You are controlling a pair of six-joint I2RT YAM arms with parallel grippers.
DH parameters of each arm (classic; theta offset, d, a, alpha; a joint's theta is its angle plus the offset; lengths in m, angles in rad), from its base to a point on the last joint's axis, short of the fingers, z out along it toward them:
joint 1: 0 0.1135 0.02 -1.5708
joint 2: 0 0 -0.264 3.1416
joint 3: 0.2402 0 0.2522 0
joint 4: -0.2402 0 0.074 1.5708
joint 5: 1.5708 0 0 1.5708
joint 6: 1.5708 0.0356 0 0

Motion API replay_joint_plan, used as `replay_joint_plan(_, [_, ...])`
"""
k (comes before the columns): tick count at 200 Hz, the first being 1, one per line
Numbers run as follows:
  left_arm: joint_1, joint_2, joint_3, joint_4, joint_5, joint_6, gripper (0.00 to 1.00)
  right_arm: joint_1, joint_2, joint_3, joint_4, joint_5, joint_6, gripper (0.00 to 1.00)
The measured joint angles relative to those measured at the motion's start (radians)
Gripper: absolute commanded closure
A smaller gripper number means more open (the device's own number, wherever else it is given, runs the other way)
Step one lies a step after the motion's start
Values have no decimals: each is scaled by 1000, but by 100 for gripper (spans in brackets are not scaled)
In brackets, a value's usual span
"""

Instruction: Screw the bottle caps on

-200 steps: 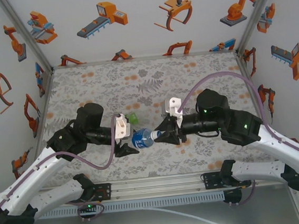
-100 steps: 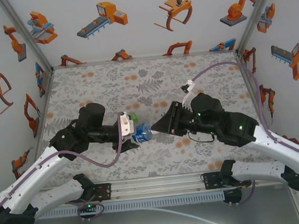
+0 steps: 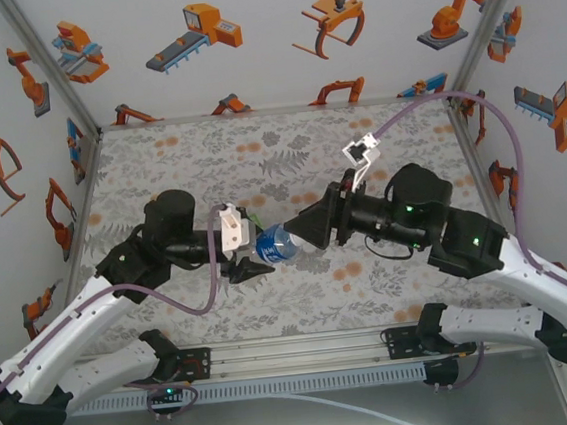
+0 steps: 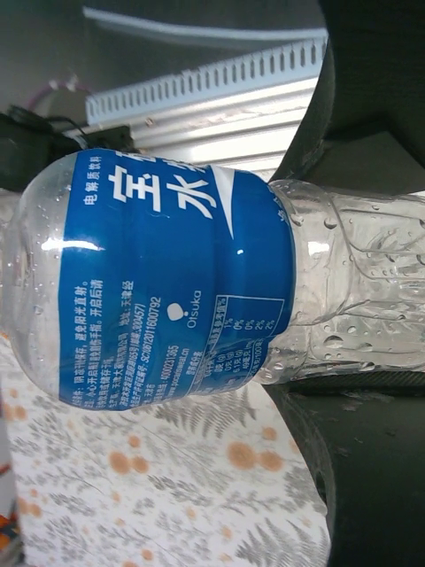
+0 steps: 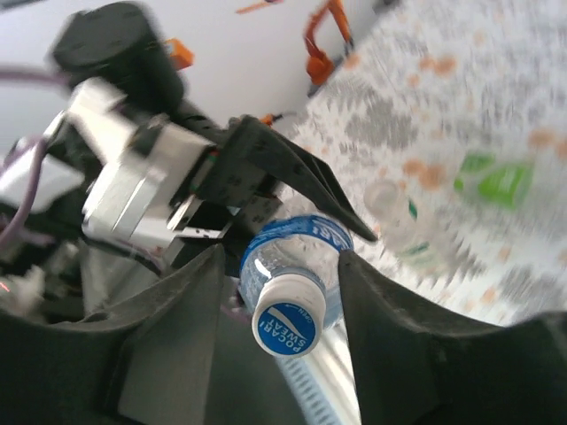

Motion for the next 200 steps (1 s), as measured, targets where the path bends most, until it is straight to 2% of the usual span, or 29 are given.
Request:
replay_joint_plan(35, [0,8,-7,152,146,-105,100,0,-74,-5,132,-225,-323,46])
replay_joint_plan(61, [-6,18,-14,266,244,-178,100,0,-92,-21,217,-410,-473,46])
replay_joint_plan(99, [-22,48,-14,331,345,-225,100,0,-76,-65,312,-549,-557,46])
replay_joint_plan(124, [-36,60,-14,357,374,-239,100,0,-48,-68,350,-587,-574,55])
replay_joint_plan(146, [-39,64,-14,372,390,-246,100,0,-39,-72,364,-606,-579,56])
replay_joint_plan(170, [-42,65,-13,380,396,-250,100,0,-40,-77,372,-609,-583,63])
replay_joint_plan(191, [-49,68,-12,383,404,-253,100,0,-40,-80,386,-613,-591,80])
replay_joint_plan(200, [-50,70,-11,386,404,-255,100,0,-40,-83,393,-615,-594,92])
